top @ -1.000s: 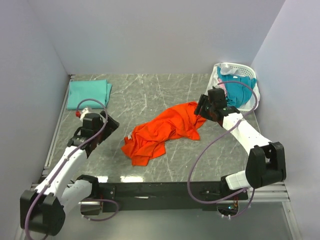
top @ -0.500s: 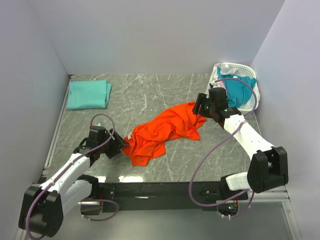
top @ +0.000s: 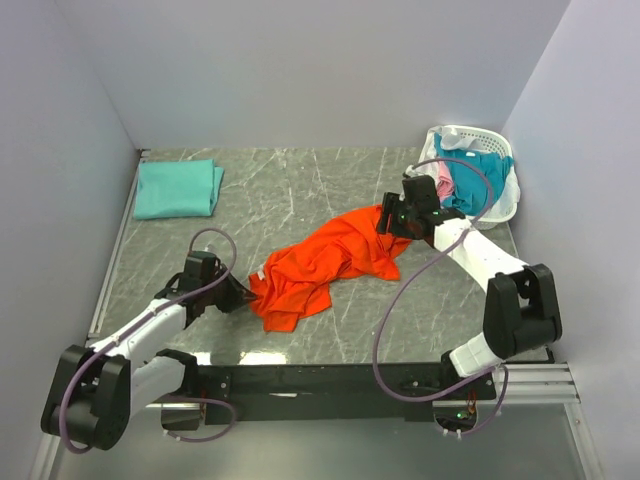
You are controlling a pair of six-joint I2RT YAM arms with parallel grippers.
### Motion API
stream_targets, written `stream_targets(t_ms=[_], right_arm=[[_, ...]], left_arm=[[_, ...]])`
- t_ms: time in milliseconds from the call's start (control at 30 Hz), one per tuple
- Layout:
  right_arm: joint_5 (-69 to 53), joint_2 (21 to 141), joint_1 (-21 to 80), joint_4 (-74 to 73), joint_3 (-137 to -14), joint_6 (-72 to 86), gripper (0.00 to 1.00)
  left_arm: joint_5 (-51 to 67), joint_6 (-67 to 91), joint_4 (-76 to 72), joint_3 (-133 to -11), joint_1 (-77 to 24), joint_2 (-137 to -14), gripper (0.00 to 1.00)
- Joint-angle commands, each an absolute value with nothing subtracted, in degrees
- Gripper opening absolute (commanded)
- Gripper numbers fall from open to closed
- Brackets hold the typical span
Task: Fold and stack the t-shirts
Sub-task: Flatten the tshirt out
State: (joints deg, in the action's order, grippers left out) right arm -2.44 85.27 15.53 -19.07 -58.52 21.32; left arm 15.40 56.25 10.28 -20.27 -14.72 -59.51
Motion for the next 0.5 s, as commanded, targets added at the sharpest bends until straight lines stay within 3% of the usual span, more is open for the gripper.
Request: stream_targets(t_ms=[0,200,467], right_arm=[[-0.2,87.4,17.9,-19.9,-62.7,18.9,0.68],[15.9,94.0,22.3,-26.3,-68.9,19.0,0.67],[17.1,94.4,22.4,-31.3,-66.4,22.8,0.61]], left_arm=[[16.5,54.8,7.6,-22.0,-14.9,-59.9,0.01],[12.0,53.4,12.7,-24.3,-14.9,-57.7,0.01],[9.9,53.5,14.1,-25.6,-14.9,-56.0,0.01]])
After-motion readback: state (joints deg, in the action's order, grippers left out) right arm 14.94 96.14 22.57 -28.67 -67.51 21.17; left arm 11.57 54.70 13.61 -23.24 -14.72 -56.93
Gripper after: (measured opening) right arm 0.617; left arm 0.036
